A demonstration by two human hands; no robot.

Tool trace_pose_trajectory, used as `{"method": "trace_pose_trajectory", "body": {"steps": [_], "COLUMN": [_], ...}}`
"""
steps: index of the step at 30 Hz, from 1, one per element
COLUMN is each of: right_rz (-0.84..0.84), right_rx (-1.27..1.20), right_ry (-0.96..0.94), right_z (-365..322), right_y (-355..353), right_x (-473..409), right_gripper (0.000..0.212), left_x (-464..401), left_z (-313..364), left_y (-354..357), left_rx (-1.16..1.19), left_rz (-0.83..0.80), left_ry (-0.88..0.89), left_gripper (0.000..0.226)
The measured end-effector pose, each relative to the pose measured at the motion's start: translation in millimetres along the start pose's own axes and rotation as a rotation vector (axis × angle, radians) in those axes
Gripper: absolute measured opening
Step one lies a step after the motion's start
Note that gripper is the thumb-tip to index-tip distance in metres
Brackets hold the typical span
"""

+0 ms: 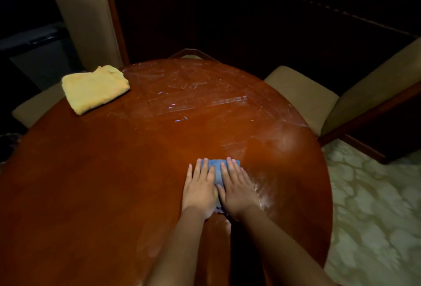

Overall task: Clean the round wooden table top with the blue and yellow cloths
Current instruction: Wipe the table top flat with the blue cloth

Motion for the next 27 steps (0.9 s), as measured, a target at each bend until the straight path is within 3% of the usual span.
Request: {"method": "trace_pose_trajectory", "body": {"steps": [5, 17, 23, 27], "right_rz": [0.019, 0.064, 0.049, 0.025], "right_rx": [0.002, 0.036, 0.047, 0.049], "right_ry": [0.048, -0.003, -0.002, 0.012], "right_z": [23.5, 112.1, 136.7, 133.3], "right_y": [-7.9, -42.2, -53.1, -52.4], "right_x": [0.7, -92.7, -126.1, -120.1], "right_gripper": [0.067, 0.084, 0.059, 0.06], "left_x": [-8.7, -136.6, -176.7, -165.1], "left_z": [9.9, 57.3, 64.5, 64.8], "left_y": [5.4, -25.3, -35.4, -38.4], "left_rx": [-0.043, -0.084, -0.13, -0.135], "left_rz": [0.06, 0.119, 0.102, 0.058], "left_ry": [0.016, 0.011, 0.013, -0.002], "left_gripper": [0.059, 0.059, 0.059, 0.058]}}
Point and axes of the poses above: each hand's wrist, its own x-axis away from the middle knuckle, its own y-axis out of the palm, z = x × y, the point moved 2 cm from there along -x, towards the middle knuckle, and after that the axes turned 11 degrees about -y, right-handed, at the moved point
